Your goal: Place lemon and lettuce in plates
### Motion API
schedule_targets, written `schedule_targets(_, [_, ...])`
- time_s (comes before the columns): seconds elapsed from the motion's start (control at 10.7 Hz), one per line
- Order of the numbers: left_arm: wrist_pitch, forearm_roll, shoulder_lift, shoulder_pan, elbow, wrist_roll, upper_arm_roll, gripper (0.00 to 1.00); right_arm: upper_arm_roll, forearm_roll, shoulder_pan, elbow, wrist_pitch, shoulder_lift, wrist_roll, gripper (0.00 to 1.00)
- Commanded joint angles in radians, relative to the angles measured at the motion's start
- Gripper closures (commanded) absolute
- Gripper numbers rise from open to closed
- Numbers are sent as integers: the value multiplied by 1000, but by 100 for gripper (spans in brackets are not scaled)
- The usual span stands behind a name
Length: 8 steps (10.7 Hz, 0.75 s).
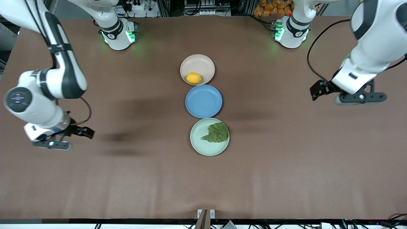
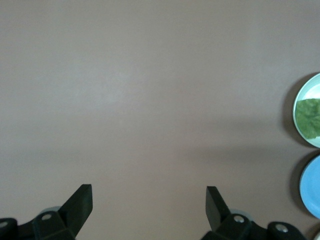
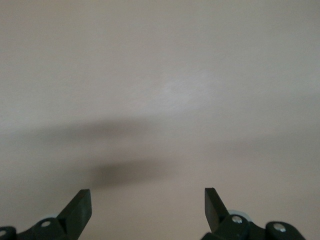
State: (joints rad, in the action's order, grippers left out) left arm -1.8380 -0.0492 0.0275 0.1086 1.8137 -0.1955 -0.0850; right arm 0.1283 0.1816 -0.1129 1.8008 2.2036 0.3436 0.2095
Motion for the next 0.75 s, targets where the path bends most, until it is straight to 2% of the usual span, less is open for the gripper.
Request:
schedule_targets(0.0, [207,29,-26,13,-136,65,11,0,-67,12,-5,-63,-16,3,-114,0])
schedule_targets(0.19, [235,80,-40,-3,-195,71,17,0,-81,9,-4,-103,-60,-11,-127,0])
schedule_targets(0.37, [235,81,-29,-4,-204,97,19,0,-82,7,5,-196,-232,-35,-140,0])
schedule_targets(0.47, [235,75,-26,-4,-220,94,19,0,-90,-26,9,-224,-302,-64,-162,0])
schedule_targets(0.65, [235,75,-26,-4,-231,99,18,0,-178,-117,48,-273,-434,-122,-215,0])
